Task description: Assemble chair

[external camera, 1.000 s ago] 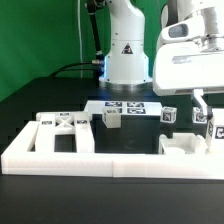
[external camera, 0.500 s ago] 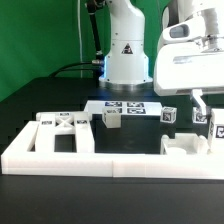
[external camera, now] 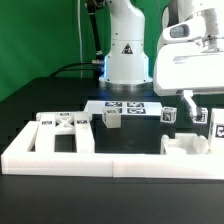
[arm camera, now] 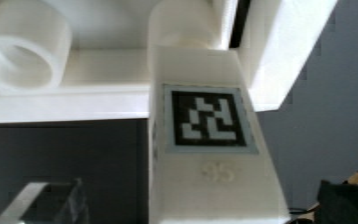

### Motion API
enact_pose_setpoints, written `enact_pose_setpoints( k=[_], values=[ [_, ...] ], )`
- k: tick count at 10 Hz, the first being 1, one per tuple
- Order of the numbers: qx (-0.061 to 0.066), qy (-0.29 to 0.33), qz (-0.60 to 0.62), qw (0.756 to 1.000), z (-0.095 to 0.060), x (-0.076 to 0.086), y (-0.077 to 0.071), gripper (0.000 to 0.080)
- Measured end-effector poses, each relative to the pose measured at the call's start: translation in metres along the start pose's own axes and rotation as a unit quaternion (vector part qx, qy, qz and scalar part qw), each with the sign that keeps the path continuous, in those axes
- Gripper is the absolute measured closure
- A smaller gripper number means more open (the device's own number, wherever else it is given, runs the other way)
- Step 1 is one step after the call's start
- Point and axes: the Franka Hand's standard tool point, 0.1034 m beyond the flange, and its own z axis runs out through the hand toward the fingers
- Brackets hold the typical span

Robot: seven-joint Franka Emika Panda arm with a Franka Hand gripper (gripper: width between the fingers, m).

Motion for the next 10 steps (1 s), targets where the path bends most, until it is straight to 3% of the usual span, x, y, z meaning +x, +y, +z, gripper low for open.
enact_pose_setpoints(
  k=[3,6,10],
  values=[
    [0.002,-0.007,-0.005,1.0,-0.018,0.019,0.003,0.015],
    [0.001,-0.026,-0.005,1.0,-0.018,0.022,0.01,0.015],
    [0.006,-0.182,0.002,0.983,-0.006,0.01,0.013,0.015]
  ],
)
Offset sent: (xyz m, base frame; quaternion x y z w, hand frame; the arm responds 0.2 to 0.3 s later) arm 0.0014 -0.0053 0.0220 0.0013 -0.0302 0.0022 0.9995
